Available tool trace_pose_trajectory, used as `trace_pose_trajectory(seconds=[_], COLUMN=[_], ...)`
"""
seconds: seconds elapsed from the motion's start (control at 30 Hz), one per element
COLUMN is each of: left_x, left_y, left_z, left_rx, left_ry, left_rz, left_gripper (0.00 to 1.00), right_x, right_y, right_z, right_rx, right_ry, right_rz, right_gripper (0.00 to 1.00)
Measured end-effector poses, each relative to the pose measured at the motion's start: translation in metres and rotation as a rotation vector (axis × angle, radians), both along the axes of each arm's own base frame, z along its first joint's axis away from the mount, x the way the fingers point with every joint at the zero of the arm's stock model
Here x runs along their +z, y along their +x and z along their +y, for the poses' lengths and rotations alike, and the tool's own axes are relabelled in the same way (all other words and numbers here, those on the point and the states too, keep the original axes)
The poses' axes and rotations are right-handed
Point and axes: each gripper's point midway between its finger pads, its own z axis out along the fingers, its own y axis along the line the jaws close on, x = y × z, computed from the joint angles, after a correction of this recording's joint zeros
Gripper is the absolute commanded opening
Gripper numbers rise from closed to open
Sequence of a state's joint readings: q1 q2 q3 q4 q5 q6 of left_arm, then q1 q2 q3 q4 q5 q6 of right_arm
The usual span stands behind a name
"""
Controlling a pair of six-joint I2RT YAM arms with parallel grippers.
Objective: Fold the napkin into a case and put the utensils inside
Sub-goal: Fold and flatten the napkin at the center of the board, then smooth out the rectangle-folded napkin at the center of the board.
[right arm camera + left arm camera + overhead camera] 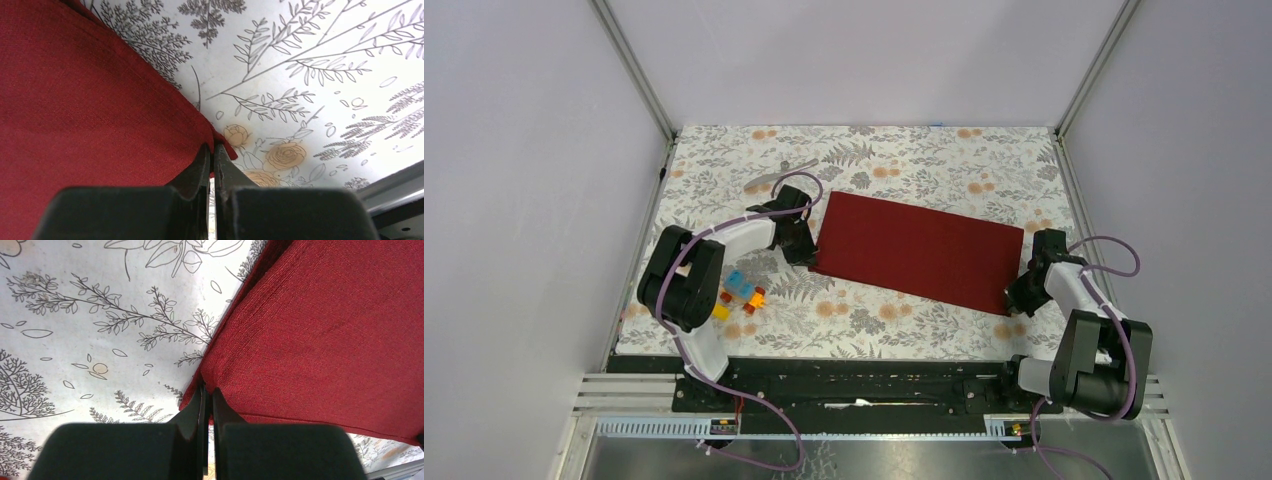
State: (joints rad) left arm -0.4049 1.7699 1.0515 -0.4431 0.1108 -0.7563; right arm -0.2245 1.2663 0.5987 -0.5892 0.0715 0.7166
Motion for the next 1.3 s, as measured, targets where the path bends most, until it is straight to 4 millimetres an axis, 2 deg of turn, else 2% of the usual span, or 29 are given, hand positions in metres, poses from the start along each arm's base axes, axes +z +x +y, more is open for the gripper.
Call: trace_pose_trajectory(seconds=[0.33, 0.47, 0.53, 0.57, 0.67, 0.73, 0.83, 0.9, 0.97, 1.0, 1.07, 1.13, 1.23, 1.3], left_x=[0.002, 0.008, 0.009, 0.008, 0.004, 0.002, 0.008, 0.019, 0.036, 0.044, 0.059, 0.066, 0.061, 0.046], left_y=[-0.011, -0.014, -0.015, -0.016, -0.020, -0.024, -0.026, -0.024, -0.020, -0.018, -0.016, -0.015, -0.016, -0.014], left_z=[0.003, 0.004, 0.004, 0.005, 0.008, 0.013, 0.025, 0.031, 0.032, 0.029, 0.015, -0.007, -0.036, -0.047], left_rx=[-0.009, -0.011, -0.011, -0.011, -0.008, 0.000, 0.013, 0.016, 0.018, 0.011, -0.019, -0.067, -0.127, -0.148], left_ry=[0.021, 0.018, 0.018, 0.019, 0.030, 0.056, 0.108, 0.132, 0.140, 0.130, 0.082, 0.005, -0.094, -0.121], left_rz=[0.015, 0.005, 0.005, 0.006, 0.016, 0.023, 0.004, -0.032, -0.084, -0.110, -0.159, -0.182, -0.168, -0.140], left_gripper=[0.00, 0.00, 0.00, 0.05, 0.28, 0.44, 0.68, 0.73, 0.74, 0.75, 0.75, 0.75, 0.77, 0.77], right_x=[-0.002, -0.002, -0.002, -0.002, -0.001, 0.003, 0.022, 0.043, 0.070, 0.080, 0.092, 0.090, 0.065, 0.042], right_y=[0.005, 0.006, 0.006, 0.006, 0.008, 0.009, 0.010, 0.015, 0.025, 0.030, 0.043, 0.050, 0.059, 0.057], right_z=[0.001, 0.001, 0.001, 0.001, 0.002, -0.001, -0.007, -0.011, -0.016, -0.017, -0.009, 0.007, 0.028, 0.035], right_rx=[-0.006, -0.008, -0.008, -0.007, -0.005, 0.006, 0.023, 0.030, 0.045, 0.057, 0.118, 0.194, 0.281, 0.300], right_ry=[0.011, 0.012, 0.013, 0.014, 0.015, 0.000, -0.048, -0.086, -0.124, -0.133, -0.108, -0.033, 0.103, 0.158], right_rz=[-0.001, -0.002, -0.002, -0.003, -0.016, -0.032, -0.094, -0.168, -0.255, -0.290, -0.361, -0.381, -0.325, -0.272], right_gripper=[0.01, 0.08, 0.16, 0.22, 0.45, 0.57, 0.65, 0.71, 0.87, 0.98, 1.00, 1.00, 1.00, 1.00])
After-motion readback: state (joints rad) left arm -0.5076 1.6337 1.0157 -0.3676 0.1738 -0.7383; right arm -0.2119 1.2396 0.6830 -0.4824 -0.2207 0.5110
